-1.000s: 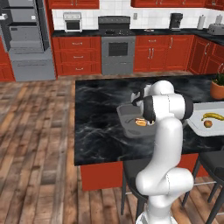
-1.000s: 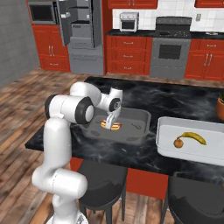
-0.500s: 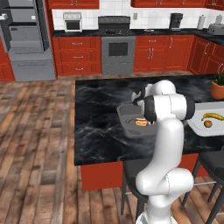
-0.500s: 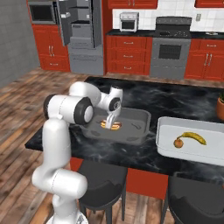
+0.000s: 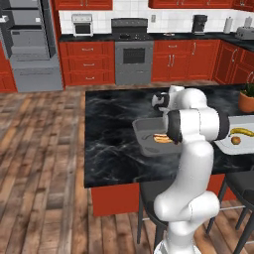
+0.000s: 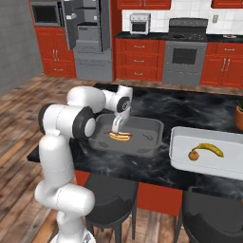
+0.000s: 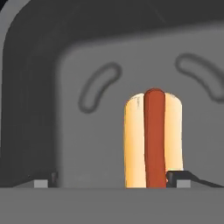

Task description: Place the cold items (apple and banana) from the fridge in one tupperware on the dining counter. Place the warm items (hot dog and kebab skewer) in the stove area in another tupperware.

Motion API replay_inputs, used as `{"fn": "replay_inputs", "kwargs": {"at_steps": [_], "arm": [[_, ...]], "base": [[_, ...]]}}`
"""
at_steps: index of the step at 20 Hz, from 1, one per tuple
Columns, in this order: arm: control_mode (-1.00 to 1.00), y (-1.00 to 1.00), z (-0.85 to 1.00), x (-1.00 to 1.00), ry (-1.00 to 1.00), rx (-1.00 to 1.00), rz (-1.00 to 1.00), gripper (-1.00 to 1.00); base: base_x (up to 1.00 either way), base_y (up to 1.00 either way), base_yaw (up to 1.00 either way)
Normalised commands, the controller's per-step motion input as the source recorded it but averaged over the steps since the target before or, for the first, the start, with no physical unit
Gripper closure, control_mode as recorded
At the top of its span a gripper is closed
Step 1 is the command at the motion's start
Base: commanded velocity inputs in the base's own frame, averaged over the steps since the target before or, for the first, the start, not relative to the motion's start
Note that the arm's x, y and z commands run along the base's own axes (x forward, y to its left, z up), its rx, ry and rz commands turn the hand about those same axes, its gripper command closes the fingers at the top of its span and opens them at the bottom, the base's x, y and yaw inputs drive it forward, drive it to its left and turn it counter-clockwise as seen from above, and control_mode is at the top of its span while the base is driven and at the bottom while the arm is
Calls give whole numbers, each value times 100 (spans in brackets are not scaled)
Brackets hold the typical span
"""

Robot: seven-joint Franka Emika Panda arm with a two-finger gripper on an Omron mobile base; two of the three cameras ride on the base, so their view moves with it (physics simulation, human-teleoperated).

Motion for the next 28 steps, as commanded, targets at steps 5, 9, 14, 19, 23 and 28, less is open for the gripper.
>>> {"fn": "replay_inputs", "kwargs": {"at_steps": [5,9,14,19,23,28], "arm": [[-100,42,35,-55,0,0,-25,-100],[-100,64,15,-54,0,0,-35,-100],[-100,60,34,-61,0,0,-38,-100],[-100,27,42,-80,0,0,-40,-100],[-100,3,43,-87,0,0,-43,-100],[-100,0,42,-91,-5,0,-41,-100]], "base": [[0,0,0],[0,0,0],[0,0,0],[0,0,0],[0,0,0],[0,0,0]]}}
